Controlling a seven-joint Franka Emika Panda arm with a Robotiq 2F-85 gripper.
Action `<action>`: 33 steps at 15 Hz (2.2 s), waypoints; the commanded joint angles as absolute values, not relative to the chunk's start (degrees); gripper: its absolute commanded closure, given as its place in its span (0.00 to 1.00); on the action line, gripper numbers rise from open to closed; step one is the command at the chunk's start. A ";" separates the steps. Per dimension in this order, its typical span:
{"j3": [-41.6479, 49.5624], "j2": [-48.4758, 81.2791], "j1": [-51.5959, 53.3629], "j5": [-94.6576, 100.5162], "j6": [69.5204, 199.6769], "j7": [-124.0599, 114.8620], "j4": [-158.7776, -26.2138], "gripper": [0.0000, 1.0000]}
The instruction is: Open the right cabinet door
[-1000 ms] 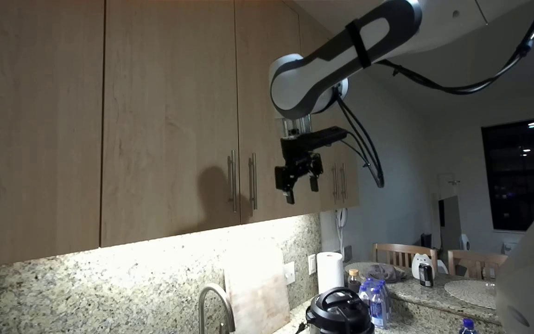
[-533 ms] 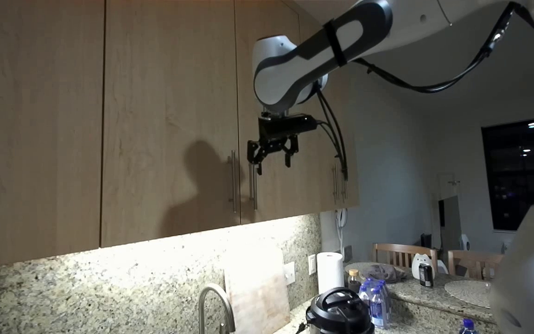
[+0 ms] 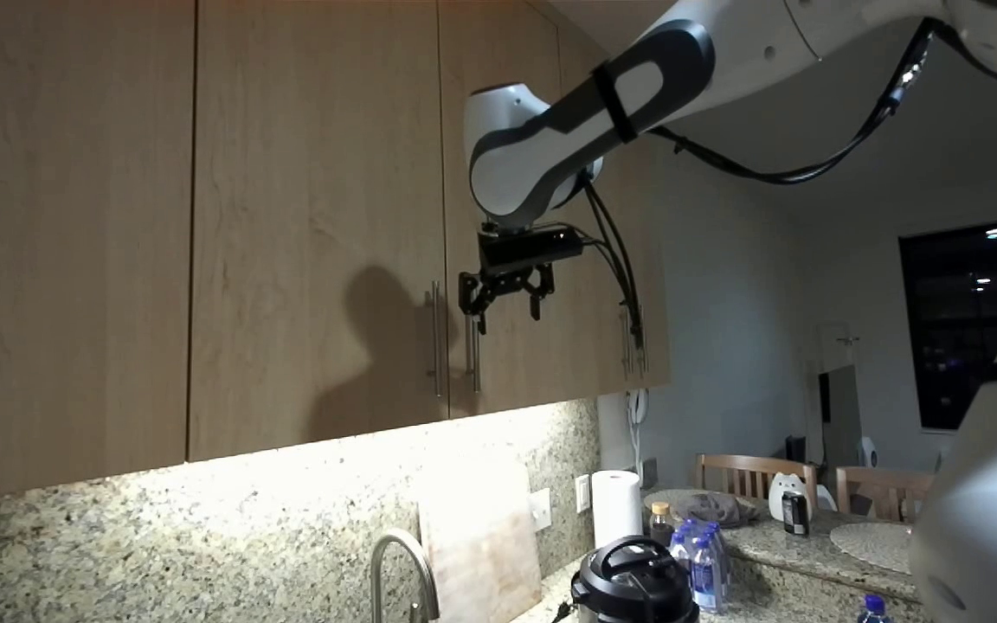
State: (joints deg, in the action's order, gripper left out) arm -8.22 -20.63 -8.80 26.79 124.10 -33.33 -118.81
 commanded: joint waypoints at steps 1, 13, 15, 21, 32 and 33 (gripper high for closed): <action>-8.48 -17.30 -9.49 29.74 125.57 -38.82 -117.59 0.00; -4.27 -8.26 -6.52 32.28 126.19 -42.95 -111.61 0.00; -4.16 -7.47 -6.36 32.18 126.19 -42.94 -111.06 0.00; -5.28 -4.97 -6.05 52.19 125.31 -61.83 -108.60 0.00; -2.20 1.02 -2.16 66.72 124.56 -74.28 -102.18 0.00; -1.95 1.37 -2.09 67.97 124.43 -75.17 -101.91 0.00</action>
State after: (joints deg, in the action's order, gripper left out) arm -3.08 -0.05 -3.32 63.84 126.06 -71.18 -103.66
